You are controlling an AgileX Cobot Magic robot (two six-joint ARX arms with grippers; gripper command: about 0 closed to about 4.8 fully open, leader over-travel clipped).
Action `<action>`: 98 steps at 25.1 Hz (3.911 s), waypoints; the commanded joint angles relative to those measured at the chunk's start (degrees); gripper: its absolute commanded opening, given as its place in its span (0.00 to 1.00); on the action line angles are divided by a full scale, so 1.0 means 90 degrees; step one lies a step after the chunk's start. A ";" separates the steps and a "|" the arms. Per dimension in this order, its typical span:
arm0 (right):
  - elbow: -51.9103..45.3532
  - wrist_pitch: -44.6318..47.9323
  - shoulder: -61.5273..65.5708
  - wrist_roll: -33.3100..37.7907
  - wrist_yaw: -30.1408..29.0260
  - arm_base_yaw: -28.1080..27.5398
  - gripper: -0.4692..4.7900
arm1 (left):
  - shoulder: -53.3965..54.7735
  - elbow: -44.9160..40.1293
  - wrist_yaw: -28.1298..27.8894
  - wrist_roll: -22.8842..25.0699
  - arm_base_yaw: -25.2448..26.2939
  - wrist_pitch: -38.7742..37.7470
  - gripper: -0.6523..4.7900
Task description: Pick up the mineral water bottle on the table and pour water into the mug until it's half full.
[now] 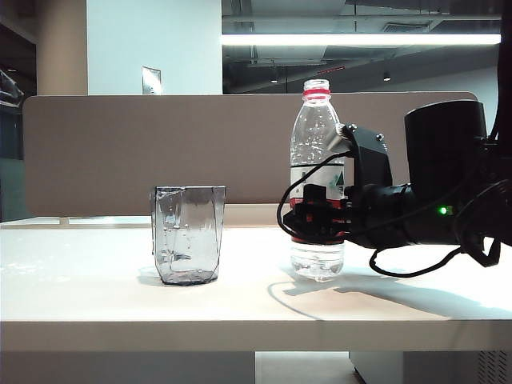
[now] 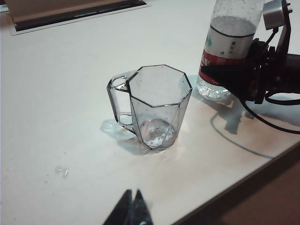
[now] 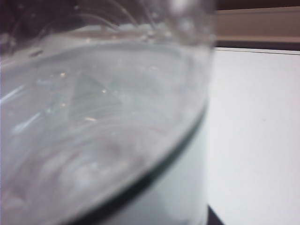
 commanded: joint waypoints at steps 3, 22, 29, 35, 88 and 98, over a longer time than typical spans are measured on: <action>0.0019 0.0036 -0.0019 -0.0017 0.0017 0.0007 0.52 | -0.0002 0.0039 -0.0007 -0.0017 0.0007 0.0083 0.11; 0.0068 -0.3626 -0.2518 -0.4075 0.0889 -0.0002 0.52 | -0.0002 0.0039 -0.0007 -0.0019 0.0007 0.0083 0.11; 0.0835 -0.4940 -0.2533 -0.5013 0.1566 0.0000 0.52 | -0.0002 0.0039 -0.0007 -0.0017 0.0007 0.0083 0.11; 0.1151 -0.5085 -0.2543 -0.6047 0.1795 0.0017 0.52 | -0.0002 0.0039 -0.0007 -0.0017 0.0007 0.0083 0.11; 0.1795 -0.4745 -0.2543 -1.0047 0.2895 0.0634 0.52 | -0.0002 0.0039 0.0005 -0.0019 0.0007 0.0083 0.11; 0.1795 -0.4792 -0.2543 -1.0047 0.2994 0.0627 0.52 | -0.0002 0.0039 0.0005 -0.0017 0.0007 0.0083 0.11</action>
